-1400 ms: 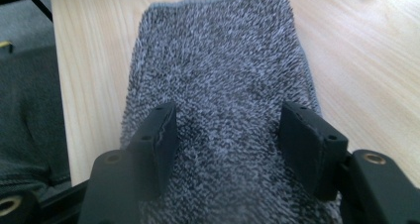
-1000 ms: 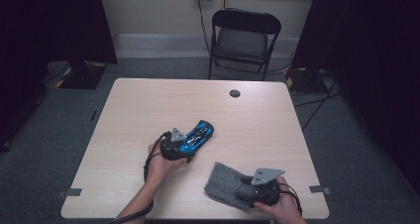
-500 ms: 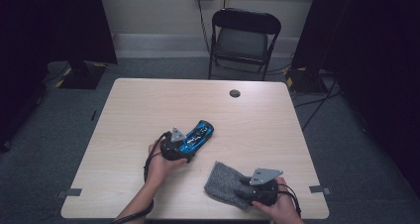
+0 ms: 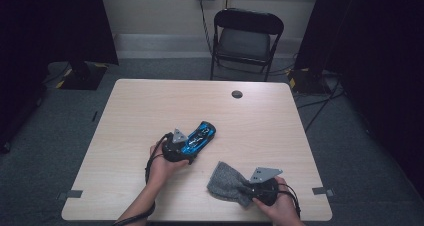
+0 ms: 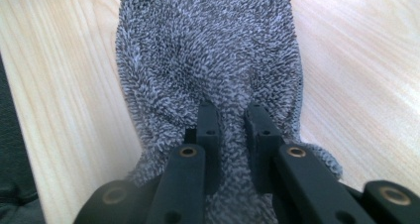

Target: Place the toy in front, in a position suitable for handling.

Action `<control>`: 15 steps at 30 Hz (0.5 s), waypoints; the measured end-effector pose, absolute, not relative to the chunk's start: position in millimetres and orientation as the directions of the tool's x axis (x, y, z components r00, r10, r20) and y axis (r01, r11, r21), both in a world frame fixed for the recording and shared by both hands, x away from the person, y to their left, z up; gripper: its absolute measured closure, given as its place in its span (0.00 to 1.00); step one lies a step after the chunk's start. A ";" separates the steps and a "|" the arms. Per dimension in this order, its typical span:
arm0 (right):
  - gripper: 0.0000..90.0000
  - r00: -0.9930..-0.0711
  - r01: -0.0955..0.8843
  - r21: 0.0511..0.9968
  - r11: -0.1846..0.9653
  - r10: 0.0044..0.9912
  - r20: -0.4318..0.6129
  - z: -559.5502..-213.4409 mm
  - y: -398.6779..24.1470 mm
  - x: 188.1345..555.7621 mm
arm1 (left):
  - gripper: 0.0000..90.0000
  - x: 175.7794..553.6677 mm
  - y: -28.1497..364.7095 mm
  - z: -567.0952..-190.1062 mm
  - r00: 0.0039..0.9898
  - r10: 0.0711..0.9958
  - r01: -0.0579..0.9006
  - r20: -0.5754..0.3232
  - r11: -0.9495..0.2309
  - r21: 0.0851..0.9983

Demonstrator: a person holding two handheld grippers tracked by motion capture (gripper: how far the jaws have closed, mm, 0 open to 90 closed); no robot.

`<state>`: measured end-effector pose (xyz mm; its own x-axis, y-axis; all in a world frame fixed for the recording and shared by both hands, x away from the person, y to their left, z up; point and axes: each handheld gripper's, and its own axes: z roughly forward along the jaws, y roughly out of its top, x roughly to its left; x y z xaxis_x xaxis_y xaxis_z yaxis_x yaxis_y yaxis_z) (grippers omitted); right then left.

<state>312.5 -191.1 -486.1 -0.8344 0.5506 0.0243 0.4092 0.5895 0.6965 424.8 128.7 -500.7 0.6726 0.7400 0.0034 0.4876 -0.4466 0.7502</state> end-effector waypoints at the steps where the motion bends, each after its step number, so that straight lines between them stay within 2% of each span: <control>1: 0.89 -0.834 0.409 0.696 0.589 0.551 0.024 -486.1 -191.1 312.5 | 0.29 424.8 128.7 -500.7 0.673 0.740 0.488 0.003 -0.447 0.750; 4: 0.89 -0.818 0.454 0.700 0.552 0.569 0.082 -484.4 -192.7 317.0 | 0.29 424.8 128.6 -500.8 0.672 0.740 0.490 -0.002 -0.444 0.750; 15: 0.90 -0.783 0.488 0.750 0.445 0.604 0.151 -457.7 -200.6 341.0 | 0.29 424.5 128.4 -500.8 0.670 0.742 0.488 0.003 -0.444 0.751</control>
